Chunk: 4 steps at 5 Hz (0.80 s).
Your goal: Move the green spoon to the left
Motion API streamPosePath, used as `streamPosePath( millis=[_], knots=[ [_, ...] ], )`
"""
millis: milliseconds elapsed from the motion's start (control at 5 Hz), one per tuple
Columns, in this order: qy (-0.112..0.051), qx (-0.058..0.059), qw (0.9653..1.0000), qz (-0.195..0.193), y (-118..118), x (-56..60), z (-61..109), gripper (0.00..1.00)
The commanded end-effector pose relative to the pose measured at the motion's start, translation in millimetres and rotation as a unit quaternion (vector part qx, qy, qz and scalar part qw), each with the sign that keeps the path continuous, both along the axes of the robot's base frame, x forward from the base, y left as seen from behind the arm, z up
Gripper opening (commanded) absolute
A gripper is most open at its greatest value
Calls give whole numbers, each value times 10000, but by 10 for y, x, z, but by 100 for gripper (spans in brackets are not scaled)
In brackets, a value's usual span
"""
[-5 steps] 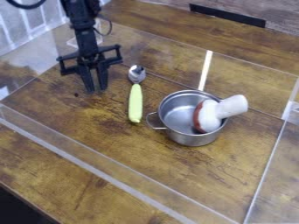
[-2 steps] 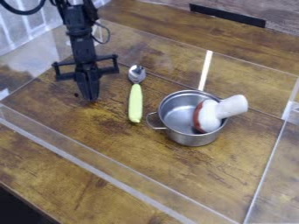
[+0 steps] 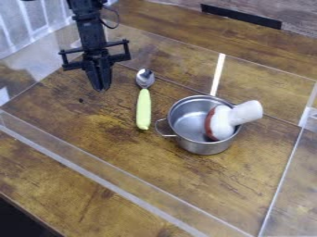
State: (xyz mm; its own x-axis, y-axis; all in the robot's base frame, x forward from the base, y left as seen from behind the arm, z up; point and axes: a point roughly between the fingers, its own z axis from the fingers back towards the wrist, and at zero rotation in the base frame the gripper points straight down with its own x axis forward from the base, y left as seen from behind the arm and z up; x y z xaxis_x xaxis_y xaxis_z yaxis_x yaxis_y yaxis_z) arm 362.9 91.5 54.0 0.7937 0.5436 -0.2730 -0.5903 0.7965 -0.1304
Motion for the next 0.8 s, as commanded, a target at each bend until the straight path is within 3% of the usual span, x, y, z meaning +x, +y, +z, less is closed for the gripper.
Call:
streamPosePath(
  millis=[0,200,400,600],
  knots=[
    [-383,110,9992,26,-6,21,248,0],
    [-340,126,9992,-142,-172,33,170,0],
    [-305,158,9989,-314,-340,51,73,100],
    [-245,156,9992,-257,-379,97,109,100]
  ],
)
